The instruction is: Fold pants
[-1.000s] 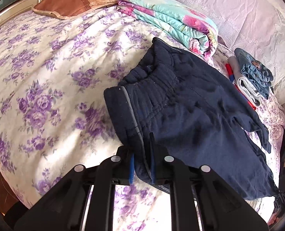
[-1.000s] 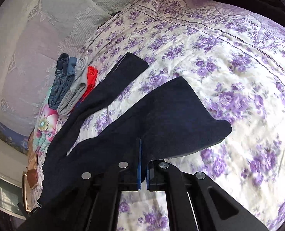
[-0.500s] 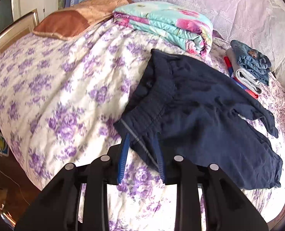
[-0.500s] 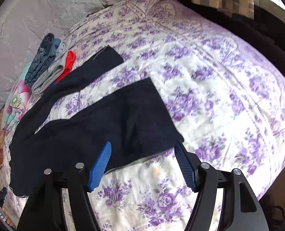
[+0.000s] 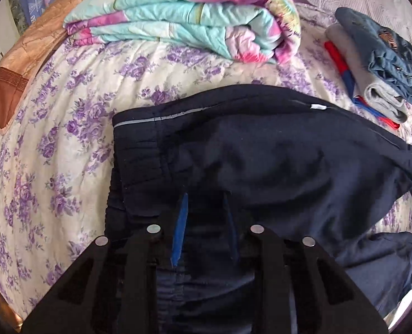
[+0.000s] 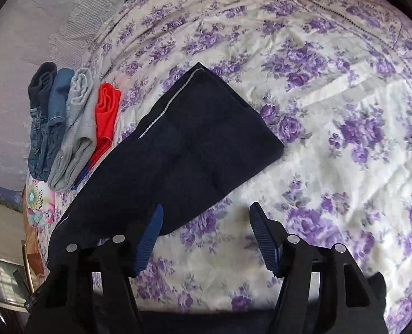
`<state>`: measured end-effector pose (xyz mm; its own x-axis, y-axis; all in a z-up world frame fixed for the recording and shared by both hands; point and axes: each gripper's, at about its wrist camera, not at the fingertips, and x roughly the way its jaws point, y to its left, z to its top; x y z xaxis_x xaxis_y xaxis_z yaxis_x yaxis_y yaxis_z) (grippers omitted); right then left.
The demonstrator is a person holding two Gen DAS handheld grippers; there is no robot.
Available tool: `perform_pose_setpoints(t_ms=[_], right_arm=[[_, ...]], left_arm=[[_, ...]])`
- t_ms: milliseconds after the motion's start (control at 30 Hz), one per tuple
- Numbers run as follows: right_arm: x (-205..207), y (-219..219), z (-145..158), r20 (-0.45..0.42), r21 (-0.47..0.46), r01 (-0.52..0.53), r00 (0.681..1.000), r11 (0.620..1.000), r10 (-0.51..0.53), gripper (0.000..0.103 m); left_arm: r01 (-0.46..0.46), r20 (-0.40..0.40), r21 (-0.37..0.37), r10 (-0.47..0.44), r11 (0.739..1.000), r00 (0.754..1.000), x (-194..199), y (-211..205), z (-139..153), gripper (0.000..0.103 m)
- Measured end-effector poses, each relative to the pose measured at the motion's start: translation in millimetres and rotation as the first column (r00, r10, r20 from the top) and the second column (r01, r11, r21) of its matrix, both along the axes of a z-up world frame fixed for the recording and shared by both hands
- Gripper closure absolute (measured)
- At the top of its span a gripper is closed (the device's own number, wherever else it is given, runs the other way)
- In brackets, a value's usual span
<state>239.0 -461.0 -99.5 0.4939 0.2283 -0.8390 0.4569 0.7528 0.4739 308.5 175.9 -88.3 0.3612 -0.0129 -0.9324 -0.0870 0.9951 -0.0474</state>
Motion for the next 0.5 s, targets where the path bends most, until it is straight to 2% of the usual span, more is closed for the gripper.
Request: perform_pose_setpoints(t_ms=[67,100,133,167,200,267,400,433,500], right_arm=[[14,-2,-9,0.015,0.003,0.021,1.000,1.000,-0.021,0.037],[18,-3,-8,0.047,-0.013,0.035,0.998,0.999,-0.034,0.051],[22,-3,-7,0.066,-0.033,0.044,0.997,0.998,-0.042,0.073],[27,-3,-8,0.077,-0.033,0.038,0.996,0.999,-0.035,0.087],[27,-3,-8,0.081,-0.027,0.045,0.996,0.999,-0.042,0.088],[21,-7,4,0.071,-0.046,0.054,0.996,0.998,-0.051,0.088],[0,-19,34,0.086,-0.108,0.054,0.995,0.993,-0.044,0.087],[-1,-22,33,0.072,-0.121,0.055,0.996,0.991,-0.047,0.087],[8,-27,11,-0.001,-0.129,0.038,0.999,0.991,-0.038,0.084]], left_arm=[[0.002,-0.017,-0.006,-0.002,1.000,1.000,5,3,-11,0.082],[0.001,-0.017,-0.002,-0.001,1.000,1.000,4,2,-14,0.083],[0.002,-0.013,0.007,-0.002,1.000,1.000,4,1,-15,0.083],[0.002,-0.007,0.018,-0.002,1.000,1.000,3,0,-15,0.084],[0.000,-0.002,0.030,0.001,1.000,1.000,0,-2,-15,0.086],[0.007,-0.003,0.055,-0.007,0.998,1.000,-8,-5,-13,0.100],[0.038,-0.007,0.031,-0.038,0.999,0.999,-20,-2,-17,0.101],[0.038,-0.010,0.023,-0.037,0.999,0.999,-20,0,-19,0.101],[0.038,-0.009,0.033,-0.038,0.999,0.999,-18,-1,-21,0.102]])
